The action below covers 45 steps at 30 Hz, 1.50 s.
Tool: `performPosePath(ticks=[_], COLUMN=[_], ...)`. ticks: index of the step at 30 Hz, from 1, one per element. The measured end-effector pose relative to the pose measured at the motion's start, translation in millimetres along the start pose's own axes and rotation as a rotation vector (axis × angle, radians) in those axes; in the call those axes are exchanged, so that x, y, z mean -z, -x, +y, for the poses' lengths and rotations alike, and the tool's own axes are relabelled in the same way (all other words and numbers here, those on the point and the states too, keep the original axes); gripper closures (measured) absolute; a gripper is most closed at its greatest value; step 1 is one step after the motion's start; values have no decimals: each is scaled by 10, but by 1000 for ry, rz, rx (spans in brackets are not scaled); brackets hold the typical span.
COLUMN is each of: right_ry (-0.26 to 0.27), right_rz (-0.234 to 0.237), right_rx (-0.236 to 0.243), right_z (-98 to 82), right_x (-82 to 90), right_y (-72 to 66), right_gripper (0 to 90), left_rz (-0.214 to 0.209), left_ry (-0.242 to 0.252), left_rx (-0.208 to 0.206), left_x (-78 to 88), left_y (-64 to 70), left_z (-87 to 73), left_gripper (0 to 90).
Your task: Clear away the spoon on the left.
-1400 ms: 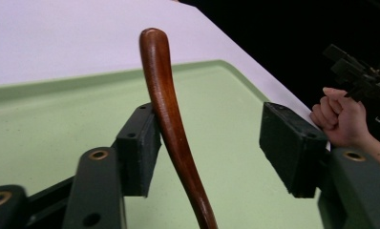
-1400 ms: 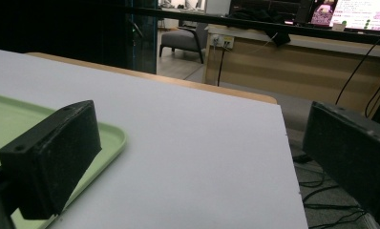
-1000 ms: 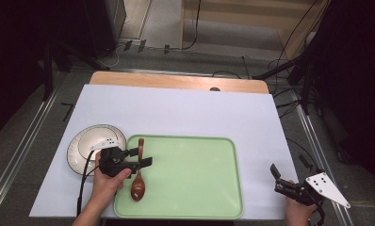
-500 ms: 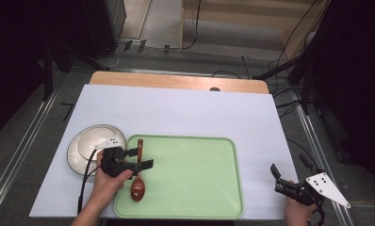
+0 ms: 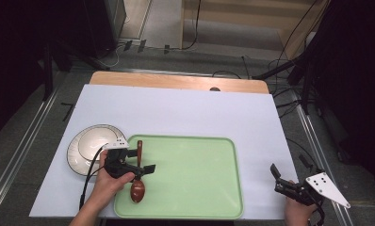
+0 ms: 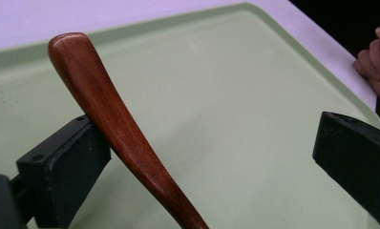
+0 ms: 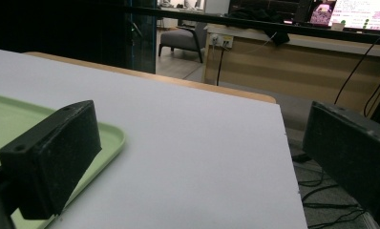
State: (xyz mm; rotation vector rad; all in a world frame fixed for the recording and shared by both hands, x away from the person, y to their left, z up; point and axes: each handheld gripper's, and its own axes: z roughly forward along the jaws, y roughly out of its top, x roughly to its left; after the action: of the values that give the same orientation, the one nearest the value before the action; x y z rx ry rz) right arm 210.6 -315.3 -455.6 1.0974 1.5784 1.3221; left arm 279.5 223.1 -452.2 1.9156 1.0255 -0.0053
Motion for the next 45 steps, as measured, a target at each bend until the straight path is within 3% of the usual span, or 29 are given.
performPosePath(ticks=[6,15,26,36,39,45], right_ry=[0,0,1,3,2,3], right_rz=[1,2,3,3,2,3], right_rx=[0,1,0,0,-4,-4], right_z=[0,0,0,0,0,0], right_x=[2,2,4,5,7,9], right_y=[1,-1,2,4,4,6], right_gripper=[0,0,0,0,0,0], left_rz=[8,80,118,113,99,42], left_ry=[-26,-86,-96,-58,-53,5], left_rx=[-19,-65,-78,-88,-84,-84], left_x=[-19,-94,-112,-83,-61,30], left_y=[17,84,110,124,121,130], left_z=[6,22,29,28,33,57], left_gripper=[0,0,0,0,0,0])
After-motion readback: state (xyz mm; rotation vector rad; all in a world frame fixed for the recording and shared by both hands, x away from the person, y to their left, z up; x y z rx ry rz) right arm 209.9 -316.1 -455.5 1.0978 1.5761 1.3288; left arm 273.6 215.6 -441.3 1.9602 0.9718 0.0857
